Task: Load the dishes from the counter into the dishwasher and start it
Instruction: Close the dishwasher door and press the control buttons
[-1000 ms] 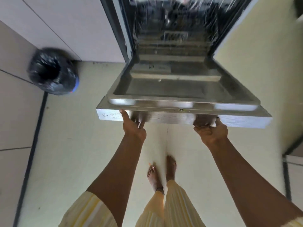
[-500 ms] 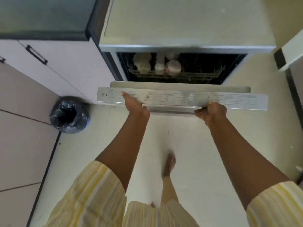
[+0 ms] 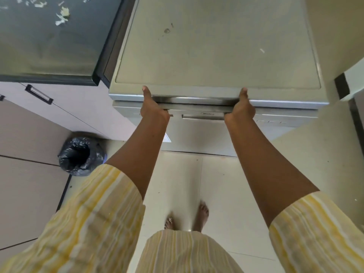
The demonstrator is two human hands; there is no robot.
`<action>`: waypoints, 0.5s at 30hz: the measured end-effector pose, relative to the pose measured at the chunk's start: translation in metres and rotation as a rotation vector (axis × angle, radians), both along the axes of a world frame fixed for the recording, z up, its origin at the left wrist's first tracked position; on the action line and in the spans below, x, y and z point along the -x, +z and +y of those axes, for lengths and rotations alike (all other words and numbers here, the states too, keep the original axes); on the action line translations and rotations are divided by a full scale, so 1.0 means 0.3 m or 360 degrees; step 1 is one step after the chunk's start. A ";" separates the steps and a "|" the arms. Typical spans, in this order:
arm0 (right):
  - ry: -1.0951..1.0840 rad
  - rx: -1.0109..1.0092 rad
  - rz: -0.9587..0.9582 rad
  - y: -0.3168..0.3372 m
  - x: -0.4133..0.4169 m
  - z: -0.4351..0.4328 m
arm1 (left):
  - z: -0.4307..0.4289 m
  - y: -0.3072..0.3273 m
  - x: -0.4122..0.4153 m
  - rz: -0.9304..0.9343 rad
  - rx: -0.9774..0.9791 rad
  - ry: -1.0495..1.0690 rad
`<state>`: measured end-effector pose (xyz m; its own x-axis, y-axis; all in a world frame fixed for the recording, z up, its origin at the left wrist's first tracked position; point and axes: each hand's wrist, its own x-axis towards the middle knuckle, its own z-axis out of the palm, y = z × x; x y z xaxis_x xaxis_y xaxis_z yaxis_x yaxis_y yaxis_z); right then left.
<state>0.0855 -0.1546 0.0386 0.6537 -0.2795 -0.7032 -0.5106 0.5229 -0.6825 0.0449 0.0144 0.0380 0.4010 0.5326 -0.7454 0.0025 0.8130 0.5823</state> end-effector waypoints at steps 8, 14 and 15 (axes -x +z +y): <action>0.0058 0.0330 0.0114 0.041 -0.075 -0.019 | 0.033 -0.020 -0.079 0.0261 -0.0092 -0.0032; -0.0266 0.0199 0.0433 0.063 -0.127 -0.037 | -0.031 -0.001 -0.071 0.0303 -0.0149 0.0200; -0.0315 0.0111 0.0446 0.077 -0.124 -0.038 | -0.034 0.004 -0.069 0.0304 -0.0136 0.0212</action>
<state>0.1228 -0.1659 0.0616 0.3665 -0.4354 -0.8223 -0.5765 0.5874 -0.5680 0.0657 0.0042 0.0390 0.1793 0.6356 -0.7509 0.0151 0.7614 0.6481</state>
